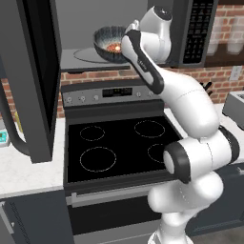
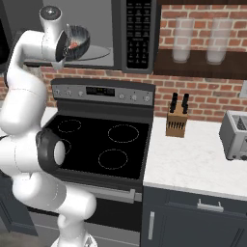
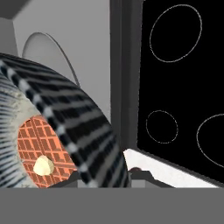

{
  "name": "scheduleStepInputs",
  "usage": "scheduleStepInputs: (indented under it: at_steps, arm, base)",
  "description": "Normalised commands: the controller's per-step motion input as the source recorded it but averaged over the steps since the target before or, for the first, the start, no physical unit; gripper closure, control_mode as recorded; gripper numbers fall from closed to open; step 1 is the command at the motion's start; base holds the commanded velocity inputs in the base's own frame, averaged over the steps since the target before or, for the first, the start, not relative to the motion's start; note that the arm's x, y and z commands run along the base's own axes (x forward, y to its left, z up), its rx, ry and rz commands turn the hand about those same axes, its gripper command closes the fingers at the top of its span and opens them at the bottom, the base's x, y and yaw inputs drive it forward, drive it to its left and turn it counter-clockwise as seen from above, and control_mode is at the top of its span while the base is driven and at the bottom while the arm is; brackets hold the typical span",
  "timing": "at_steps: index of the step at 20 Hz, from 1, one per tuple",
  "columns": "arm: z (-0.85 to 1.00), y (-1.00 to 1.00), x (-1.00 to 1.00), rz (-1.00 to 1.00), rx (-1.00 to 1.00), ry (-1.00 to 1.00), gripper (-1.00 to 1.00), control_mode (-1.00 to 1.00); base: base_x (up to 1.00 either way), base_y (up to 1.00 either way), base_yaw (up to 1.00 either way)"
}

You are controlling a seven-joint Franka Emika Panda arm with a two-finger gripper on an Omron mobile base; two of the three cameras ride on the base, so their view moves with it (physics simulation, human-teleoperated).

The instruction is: Open the microwave, place the bowl with waffle inside the microwave, then close the microwave door and turn it on.

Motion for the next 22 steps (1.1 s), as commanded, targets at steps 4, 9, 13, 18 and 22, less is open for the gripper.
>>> scheduleStepInputs:
  at_steps: [4,9,13,18,22]
  arm:
    - [-0.22,0.09,0.43,0.08,-0.07,0.0,1.0,-1.0]
    - [-0.13,0.08,0.41,0.08,-0.04,0.0,1.0,-1.0]
    - [-0.04,0.18,0.42,0.05,-0.03,0.0,1.0,-1.0]
    - [-0.13,0.2,0.36,0.04,-0.03,0.0,1.0,-1.0]
    - [-0.24,0.1,0.14,0.02,-0.06,0.0,1.0,-1.0]
  base:
    - [0.0,0.0,0.0]
    - [0.0,0.0,0.0]
    - [0.0,0.0,0.0]
    - [0.0,0.0,0.0]
    - [0.0,0.0,0.0]
